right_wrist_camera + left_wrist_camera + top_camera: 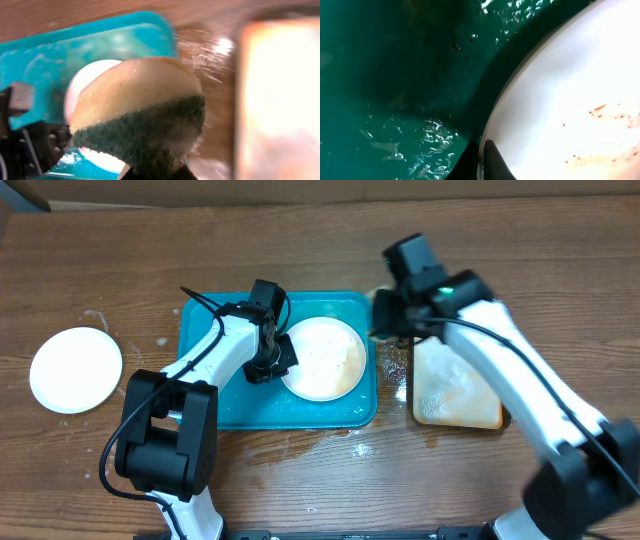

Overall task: Clean dirty plates on tray and stack at the side
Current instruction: 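Move the sponge back into the pan with the right gripper, then lift the white plate with the left gripper and tilt it upright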

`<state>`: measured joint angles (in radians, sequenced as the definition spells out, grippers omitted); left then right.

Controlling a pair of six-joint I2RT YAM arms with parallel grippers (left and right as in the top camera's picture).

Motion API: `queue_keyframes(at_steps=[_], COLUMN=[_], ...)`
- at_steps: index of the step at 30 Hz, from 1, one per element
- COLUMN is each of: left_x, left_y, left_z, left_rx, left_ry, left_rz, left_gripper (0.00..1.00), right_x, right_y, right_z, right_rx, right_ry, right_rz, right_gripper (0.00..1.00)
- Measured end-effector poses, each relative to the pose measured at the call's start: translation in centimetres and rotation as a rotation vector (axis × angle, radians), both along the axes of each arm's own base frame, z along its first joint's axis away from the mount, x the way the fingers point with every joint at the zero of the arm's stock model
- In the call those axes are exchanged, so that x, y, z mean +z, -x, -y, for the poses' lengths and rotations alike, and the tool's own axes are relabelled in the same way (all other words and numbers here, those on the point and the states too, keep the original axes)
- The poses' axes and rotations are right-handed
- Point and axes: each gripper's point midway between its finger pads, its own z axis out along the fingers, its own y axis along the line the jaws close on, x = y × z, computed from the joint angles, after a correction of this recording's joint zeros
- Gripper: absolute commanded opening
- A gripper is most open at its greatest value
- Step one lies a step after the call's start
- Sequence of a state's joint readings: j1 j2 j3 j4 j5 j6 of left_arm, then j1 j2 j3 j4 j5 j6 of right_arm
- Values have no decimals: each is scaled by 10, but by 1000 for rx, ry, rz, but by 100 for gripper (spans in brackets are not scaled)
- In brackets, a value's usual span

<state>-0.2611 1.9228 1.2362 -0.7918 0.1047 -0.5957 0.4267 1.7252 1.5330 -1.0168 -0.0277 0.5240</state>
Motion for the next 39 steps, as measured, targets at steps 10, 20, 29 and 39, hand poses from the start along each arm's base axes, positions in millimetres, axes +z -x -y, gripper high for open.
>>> queue_keyframes(at_steps=[10, 20, 29, 39], left_x=[1, 1, 54, 180], left_y=[-11, -19, 0, -31], left_z=[5, 18, -35, -85], left_rx=[-60, -91, -20, 25], left_ry=[17, 91, -264, -662], left_rz=[53, 84, -92, 108], left_gripper=[4, 4, 4, 4], right_x=[-36, -49, -49, -54], right_y=[19, 31, 32, 30], right_z=[94, 108, 127, 143], right_rx=[-261, -289, -337, -375], right_ry=[150, 178, 200, 199], right_rz=[-170, -229, -243, -242], right_gripper=[4, 4, 4, 4])
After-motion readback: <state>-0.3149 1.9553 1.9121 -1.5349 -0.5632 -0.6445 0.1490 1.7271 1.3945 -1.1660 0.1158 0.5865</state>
